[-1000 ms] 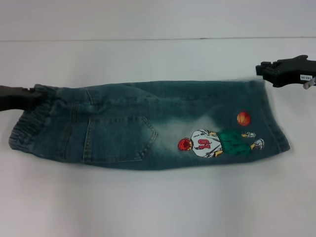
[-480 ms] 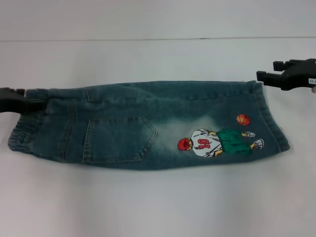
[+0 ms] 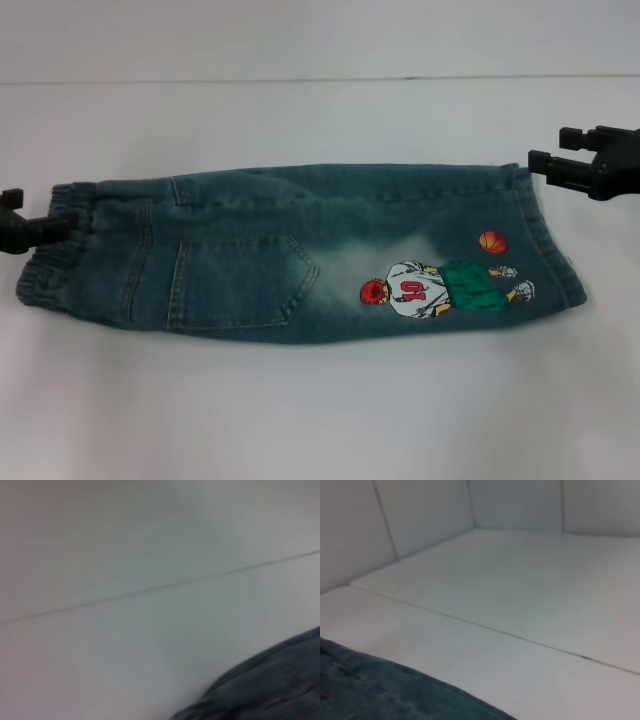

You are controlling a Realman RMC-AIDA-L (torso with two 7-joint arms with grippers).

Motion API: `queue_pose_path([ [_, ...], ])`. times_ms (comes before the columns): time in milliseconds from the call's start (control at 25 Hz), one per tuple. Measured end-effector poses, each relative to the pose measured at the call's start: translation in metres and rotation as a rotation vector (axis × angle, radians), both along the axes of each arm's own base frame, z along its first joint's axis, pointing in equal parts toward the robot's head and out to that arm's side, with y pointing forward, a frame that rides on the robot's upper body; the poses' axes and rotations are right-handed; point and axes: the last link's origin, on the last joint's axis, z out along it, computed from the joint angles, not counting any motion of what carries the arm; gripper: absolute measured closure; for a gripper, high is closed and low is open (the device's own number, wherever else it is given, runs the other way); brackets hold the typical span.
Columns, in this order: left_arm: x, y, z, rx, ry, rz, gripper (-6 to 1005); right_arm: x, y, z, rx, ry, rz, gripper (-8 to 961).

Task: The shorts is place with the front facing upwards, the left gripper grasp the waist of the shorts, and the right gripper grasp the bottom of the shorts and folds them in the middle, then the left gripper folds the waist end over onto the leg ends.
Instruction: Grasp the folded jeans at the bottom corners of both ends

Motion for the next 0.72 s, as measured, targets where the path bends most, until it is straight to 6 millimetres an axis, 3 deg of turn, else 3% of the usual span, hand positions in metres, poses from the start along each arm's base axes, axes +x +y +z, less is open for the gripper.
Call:
queue_pose_path([
  [400, -0.02, -0.071, 0.011, 0.146, -0.301, -0.243, 162, 0.016, -0.052, -0.024, 0.03, 0.131, 0.212, 333],
  [520, -0.029, -0.081, 0.004, 0.18, -0.349, -0.249, 164, 0.02, -0.068, -0.036, 0.062, 0.154, 0.276, 338],
  [720, -0.042, -0.08, -0.007, 0.198, -0.302, -0.168, 167, 0.024, -0.082, -0.054, 0.086, 0.174, 0.308, 337],
])
